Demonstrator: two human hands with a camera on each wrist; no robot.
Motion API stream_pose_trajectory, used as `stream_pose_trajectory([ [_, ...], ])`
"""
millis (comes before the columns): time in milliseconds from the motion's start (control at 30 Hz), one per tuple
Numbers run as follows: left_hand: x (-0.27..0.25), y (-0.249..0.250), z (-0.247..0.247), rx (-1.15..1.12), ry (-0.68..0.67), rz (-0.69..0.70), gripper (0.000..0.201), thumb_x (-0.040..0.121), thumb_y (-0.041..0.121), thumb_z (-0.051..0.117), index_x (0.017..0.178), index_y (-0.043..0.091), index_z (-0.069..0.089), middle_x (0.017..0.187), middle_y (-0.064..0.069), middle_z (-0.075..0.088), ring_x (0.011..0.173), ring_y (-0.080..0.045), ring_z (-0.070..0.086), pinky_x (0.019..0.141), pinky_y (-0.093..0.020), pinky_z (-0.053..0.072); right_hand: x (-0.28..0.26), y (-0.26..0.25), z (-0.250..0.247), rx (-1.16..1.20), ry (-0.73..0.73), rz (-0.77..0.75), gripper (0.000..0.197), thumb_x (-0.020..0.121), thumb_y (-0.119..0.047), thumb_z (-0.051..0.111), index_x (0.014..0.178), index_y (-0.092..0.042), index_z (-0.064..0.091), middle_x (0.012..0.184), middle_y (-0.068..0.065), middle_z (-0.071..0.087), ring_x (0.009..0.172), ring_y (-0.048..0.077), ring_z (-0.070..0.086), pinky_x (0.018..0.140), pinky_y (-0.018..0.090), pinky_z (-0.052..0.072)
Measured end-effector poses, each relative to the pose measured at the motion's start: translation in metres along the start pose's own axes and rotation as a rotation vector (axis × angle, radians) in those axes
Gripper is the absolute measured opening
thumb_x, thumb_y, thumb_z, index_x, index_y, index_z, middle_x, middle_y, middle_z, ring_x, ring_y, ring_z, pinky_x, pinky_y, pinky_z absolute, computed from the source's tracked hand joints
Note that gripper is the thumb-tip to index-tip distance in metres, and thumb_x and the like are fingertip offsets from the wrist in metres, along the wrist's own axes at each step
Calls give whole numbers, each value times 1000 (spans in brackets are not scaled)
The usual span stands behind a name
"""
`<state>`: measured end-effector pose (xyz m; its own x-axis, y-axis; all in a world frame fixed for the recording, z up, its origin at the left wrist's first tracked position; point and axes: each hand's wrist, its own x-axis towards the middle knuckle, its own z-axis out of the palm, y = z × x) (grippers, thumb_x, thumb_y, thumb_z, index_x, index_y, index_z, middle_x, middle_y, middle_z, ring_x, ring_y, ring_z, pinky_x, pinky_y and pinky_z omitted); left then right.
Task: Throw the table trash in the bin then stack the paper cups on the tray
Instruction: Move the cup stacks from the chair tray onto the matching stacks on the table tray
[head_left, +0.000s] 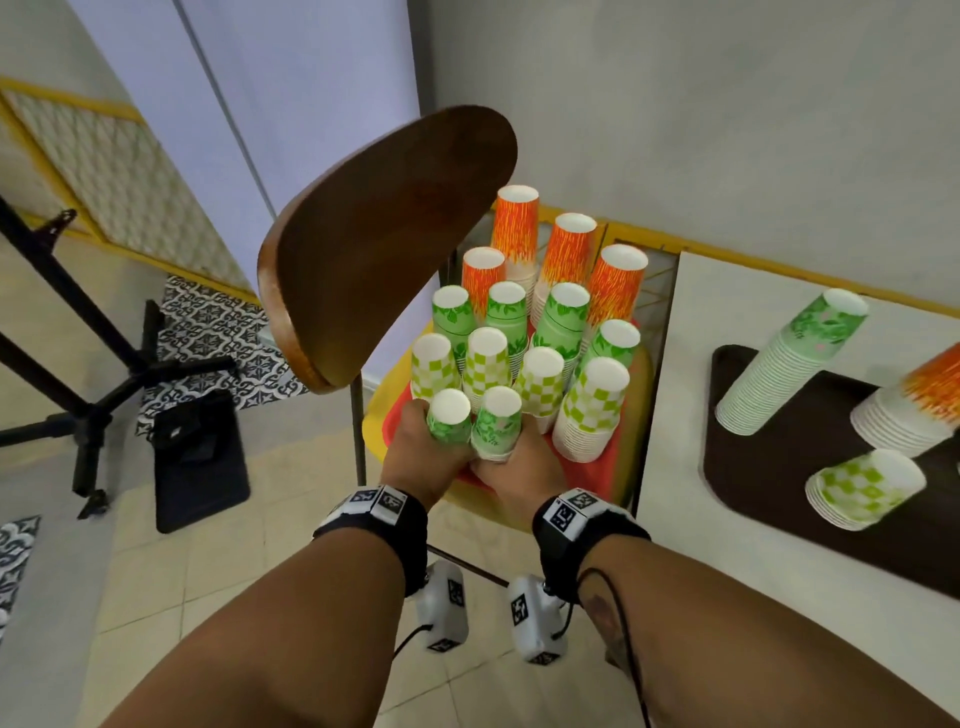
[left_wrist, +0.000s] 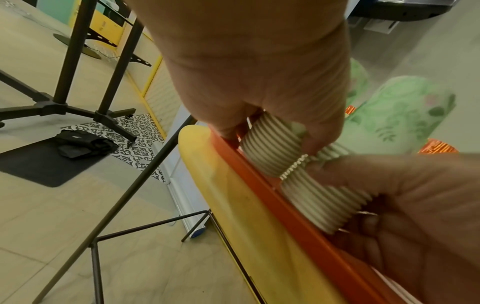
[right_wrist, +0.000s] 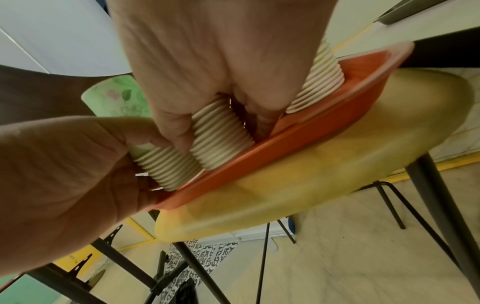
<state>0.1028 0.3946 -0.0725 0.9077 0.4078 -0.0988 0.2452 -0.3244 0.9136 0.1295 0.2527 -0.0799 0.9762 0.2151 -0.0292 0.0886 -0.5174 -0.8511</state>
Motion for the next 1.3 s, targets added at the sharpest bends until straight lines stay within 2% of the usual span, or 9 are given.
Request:
stream_pose_trajectory([
  [133, -18, 14, 3, -44, 76, 115, 62, 67, 38, 84, 114, 23, 46, 94, 20, 59, 86, 7, 58, 76, -30, 49, -10, -8, -11, 76, 75, 14, 60, 62, -48, 77, 113, -29, 52, 102, -10, 69, 95, 11, 67, 83, 41, 57],
  [233, -30, 33, 6, -34, 117, 203, 60, 65, 49, 71, 114, 23, 48, 94, 15, 63, 85, 3, 62, 74, -28, 48, -20, -19, -28, 74, 159, -43, 58, 66, -49, 77, 113, -28, 49, 103, -8, 67, 94, 13, 65, 82, 34, 54],
  [333, -39, 56, 15, -2, 162, 297, 57, 70, 52, 71, 114, 23, 48, 100, 6, 67, 91, -13, 66, 78, -32, 52, -31, -30, -55, 66, 265, -125, 51, 70, -43, 78, 110, -29, 51, 98, -9, 66, 87, 11, 64, 73, 24, 47],
  [467, -52, 96, 36, -9, 167, 461, 52, 75, 55, 68, 112, 26, 47, 101, 5, 63, 94, -14, 62, 78, -32, 50, -44, -31, -101, 72, 389, -240, 64, 70, -52, 75, 122, -27, 49, 110, -5, 67, 100, 15, 66, 80, 36, 56],
  [567, -62, 136, 64, -40, 156, 551, 46, 78, 48, 70, 113, 25, 49, 97, 13, 60, 90, -2, 61, 76, -17, 46, -55, -26, -161, 78, 413, -300, 64, 71, -53, 74, 123, -29, 46, 110, -6, 66, 100, 12, 66, 82, 36, 56],
  [700, -71, 176, 115, -136, 136, 565, 39, 80, 49, 66, 109, 34, 46, 95, 19, 62, 88, 8, 60, 76, -10, 45, -50, -14, -244, 8, 442, -303, 60, 73, -47, 77, 123, -30, 48, 113, -10, 64, 104, 9, 64, 88, 32, 54],
  [900, -73, 225, 195, -159, 67, 503, 36, 85, 36, 74, 110, 27, 50, 89, 19, 60, 83, 0, 62, 72, -15, 43, -6, 6, -331, -63, 581, -230, 63, 74, -40, 79, 126, -23, 48, 119, -1, 64, 108, 21, 63, 92, 42, 53],
  [1100, -62, 249, 222, -186, 83, 497, 34, 85, 36, 75, 106, 34, 48, 93, 17, 62, 85, 13, 57, 72, -13, 43, 34, 18, -361, -84, 646, -198, 66, 74, -43, 78, 127, -21, 46, 118, 1, 63, 108, 25, 62, 92, 44, 52],
  [1300, -43, 248, 217, -223, 80, 520, 35, 87, 30, 74, 111, 29, 49, 97, 18, 63, 86, 21, 58, 72, 1, 41, 45, 38, -356, -93, 575, -55, 63, 76, -43, 77, 126, -23, 46, 118, -2, 64, 107, 24, 63, 92, 39, 52],
])
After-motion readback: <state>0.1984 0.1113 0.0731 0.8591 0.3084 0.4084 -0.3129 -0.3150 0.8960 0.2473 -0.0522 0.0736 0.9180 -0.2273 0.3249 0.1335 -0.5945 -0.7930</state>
